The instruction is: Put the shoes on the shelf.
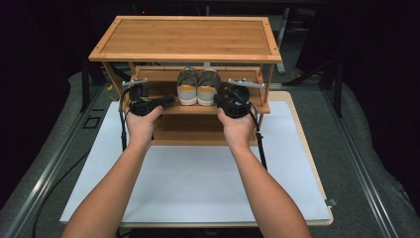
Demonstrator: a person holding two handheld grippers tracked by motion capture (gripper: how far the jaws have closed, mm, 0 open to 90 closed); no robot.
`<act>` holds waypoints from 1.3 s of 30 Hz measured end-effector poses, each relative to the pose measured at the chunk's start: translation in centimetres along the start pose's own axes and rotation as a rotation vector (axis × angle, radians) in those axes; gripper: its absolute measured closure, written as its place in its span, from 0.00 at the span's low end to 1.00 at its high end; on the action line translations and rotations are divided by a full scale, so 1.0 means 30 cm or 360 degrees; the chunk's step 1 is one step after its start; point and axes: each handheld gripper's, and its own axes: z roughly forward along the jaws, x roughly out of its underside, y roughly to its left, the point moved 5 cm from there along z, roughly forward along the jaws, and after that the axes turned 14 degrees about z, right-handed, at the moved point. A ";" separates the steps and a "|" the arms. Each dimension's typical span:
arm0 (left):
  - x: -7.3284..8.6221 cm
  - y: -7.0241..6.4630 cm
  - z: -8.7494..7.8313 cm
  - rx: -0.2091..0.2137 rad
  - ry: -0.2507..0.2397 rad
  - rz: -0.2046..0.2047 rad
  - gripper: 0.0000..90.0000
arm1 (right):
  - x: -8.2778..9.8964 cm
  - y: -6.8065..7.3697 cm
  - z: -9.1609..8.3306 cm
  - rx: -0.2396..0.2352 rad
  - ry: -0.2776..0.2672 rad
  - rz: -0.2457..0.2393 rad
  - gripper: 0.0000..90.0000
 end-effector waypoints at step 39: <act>0.434 -0.117 -0.201 0.0140 0.0268 0.0262 0.95 | 0.417 -0.146 -0.239 -0.0091 0.0197 -0.0131 0.95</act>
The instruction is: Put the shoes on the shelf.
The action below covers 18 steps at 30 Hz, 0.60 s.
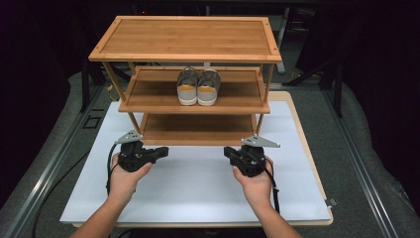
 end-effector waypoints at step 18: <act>0.260 0.067 -0.003 -0.0142 0.0120 -0.0015 0.75 | 0.204 -0.103 0.011 0.0079 0.0091 -0.0200 0.74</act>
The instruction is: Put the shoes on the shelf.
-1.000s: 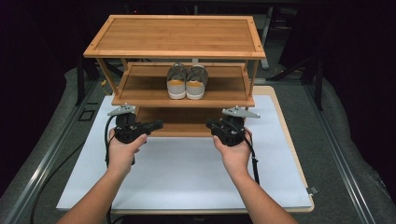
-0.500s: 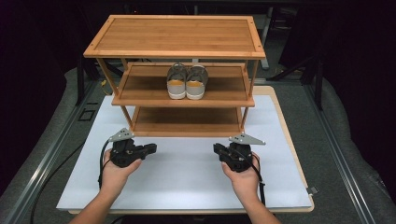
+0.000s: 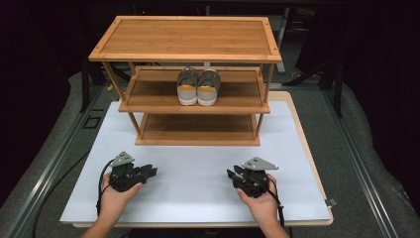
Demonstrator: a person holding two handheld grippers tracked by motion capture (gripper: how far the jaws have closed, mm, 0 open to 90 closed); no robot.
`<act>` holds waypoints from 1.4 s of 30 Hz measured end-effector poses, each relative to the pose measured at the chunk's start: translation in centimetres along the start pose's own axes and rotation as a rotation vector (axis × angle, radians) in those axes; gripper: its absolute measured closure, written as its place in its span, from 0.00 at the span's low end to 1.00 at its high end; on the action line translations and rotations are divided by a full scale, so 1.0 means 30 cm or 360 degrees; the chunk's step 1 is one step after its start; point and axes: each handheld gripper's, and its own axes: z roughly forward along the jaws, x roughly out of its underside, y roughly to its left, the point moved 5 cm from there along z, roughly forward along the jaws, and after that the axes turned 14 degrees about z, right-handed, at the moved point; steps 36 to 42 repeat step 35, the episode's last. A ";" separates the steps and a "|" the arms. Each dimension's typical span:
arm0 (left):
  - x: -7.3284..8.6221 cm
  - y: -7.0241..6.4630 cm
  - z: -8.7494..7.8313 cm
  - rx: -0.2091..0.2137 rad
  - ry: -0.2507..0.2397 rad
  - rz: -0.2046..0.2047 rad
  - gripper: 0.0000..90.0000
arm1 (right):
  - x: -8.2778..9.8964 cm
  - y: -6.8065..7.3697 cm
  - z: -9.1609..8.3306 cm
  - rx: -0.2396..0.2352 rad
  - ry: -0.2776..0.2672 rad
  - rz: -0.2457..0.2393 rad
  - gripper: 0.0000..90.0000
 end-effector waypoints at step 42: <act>0.053 -0.021 0.063 -0.0057 0.0024 0.0073 0.50 | 0.075 -0.003 0.056 0.0043 0.0052 -0.0046 0.55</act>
